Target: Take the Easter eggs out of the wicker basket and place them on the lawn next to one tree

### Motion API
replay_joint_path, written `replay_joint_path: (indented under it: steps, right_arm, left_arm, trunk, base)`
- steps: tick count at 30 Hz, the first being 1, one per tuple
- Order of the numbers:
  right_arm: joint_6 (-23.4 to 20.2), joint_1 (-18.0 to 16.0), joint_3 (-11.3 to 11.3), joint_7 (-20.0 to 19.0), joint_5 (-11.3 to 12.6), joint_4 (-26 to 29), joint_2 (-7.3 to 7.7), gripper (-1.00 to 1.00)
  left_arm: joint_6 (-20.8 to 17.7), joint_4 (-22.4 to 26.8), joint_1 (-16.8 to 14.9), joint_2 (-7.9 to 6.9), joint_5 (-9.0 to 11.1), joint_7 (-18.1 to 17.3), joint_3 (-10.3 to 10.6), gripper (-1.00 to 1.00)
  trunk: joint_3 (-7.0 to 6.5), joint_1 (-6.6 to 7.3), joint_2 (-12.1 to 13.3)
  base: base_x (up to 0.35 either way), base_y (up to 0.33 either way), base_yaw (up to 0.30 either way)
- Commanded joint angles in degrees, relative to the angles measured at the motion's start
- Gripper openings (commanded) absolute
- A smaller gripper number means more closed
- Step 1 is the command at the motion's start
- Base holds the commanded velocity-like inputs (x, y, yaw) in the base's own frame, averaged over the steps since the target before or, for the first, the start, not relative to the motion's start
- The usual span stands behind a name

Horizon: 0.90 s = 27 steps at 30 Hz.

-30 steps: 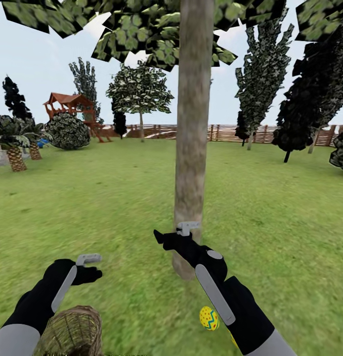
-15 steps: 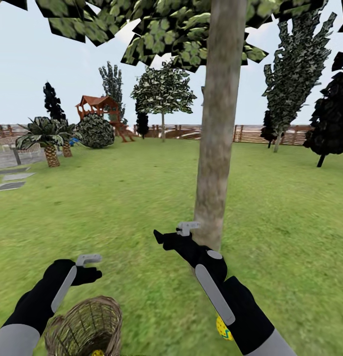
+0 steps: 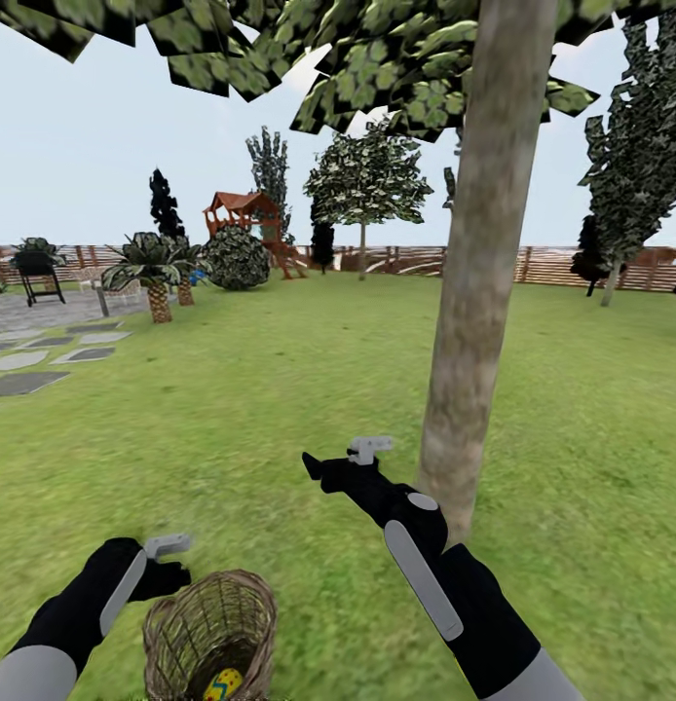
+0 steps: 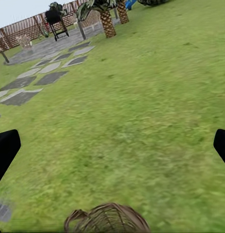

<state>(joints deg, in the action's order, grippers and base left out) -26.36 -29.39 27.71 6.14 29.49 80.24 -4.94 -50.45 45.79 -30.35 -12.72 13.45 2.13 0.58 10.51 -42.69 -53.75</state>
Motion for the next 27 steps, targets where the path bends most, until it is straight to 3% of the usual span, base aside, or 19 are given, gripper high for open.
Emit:
replay_joint_path:
  steps: [1,10,27]
  right_arm:
    - [-0.18,-0.05,0.08,0.54,0.60,0.09,0.01,1.00]
    - [-0.18,-0.05,0.06,0.54,0.60,0.09,0.08,1.00]
    - [-0.18,-0.05,0.06,0.54,0.58,0.10,0.10,1.00]
  left_arm:
    - [-0.17,-0.30,-0.06,-0.04,0.38,0.21,0.06,1.00]
    - [1.27,-1.64,-0.13,-0.11,0.15,-0.01,0.12,1.00]
    - [1.86,-1.21,-0.06,-0.19,0.51,-0.30,0.13,1.00]
  trunk:
    - [-0.10,0.22,0.35]
    - [-1.71,2.19,3.96]
    - [-1.71,2.19,3.96]
  base:
    - [0.000,0.000,0.276]
    - [0.000,0.000,0.143]
    - [0.016,0.007,0.004]
